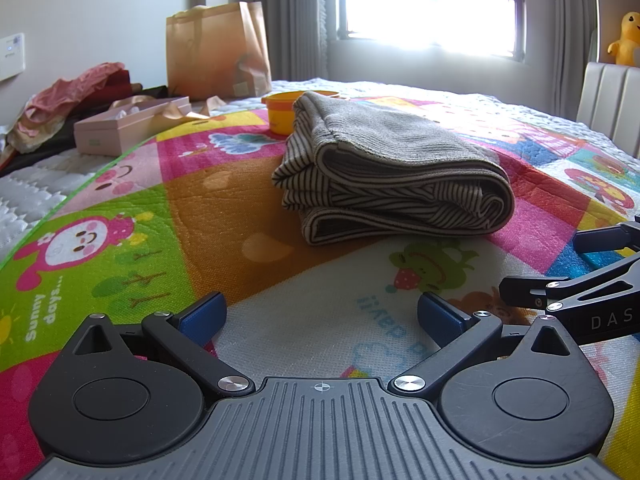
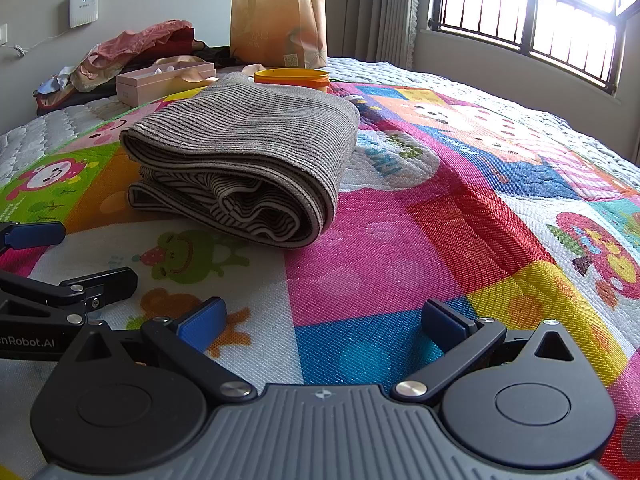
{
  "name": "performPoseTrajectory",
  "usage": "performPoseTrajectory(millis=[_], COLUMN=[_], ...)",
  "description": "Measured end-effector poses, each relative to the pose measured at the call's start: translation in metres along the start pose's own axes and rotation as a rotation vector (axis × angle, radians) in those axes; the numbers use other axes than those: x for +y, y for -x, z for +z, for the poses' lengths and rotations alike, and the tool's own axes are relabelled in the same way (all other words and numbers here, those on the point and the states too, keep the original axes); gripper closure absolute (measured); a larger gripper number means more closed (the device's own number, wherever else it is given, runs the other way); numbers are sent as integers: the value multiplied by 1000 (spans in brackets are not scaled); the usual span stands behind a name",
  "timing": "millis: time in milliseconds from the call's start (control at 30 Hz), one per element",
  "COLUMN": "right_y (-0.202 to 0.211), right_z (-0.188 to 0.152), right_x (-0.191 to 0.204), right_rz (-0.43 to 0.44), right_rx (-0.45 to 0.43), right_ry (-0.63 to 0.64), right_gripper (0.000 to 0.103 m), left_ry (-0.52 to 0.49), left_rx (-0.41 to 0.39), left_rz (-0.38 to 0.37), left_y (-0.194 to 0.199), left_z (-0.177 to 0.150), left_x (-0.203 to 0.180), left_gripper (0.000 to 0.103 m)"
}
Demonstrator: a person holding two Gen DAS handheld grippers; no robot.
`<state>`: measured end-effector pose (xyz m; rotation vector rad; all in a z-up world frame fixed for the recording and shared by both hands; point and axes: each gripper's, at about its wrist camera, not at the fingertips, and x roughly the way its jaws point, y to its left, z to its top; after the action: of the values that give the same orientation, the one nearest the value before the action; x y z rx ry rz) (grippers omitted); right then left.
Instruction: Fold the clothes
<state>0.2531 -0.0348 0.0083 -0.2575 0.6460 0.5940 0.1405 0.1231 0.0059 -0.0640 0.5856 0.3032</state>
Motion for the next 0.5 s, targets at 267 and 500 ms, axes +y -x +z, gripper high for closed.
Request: performPoseTrajectory(millis=[267,500], right_y=[0,0], right_z=[0,0], right_x=[0,0], right_rz=[0,1], right_rx=[0,0], right_ry=[0,0], right_gripper=[0,0], left_ry=[0,6], left_rx=[-2,4], left_rz=[0,-27], left_y=[0,-1], left_z=[0,-1], left_x=[0,4], left_gripper=[0,0])
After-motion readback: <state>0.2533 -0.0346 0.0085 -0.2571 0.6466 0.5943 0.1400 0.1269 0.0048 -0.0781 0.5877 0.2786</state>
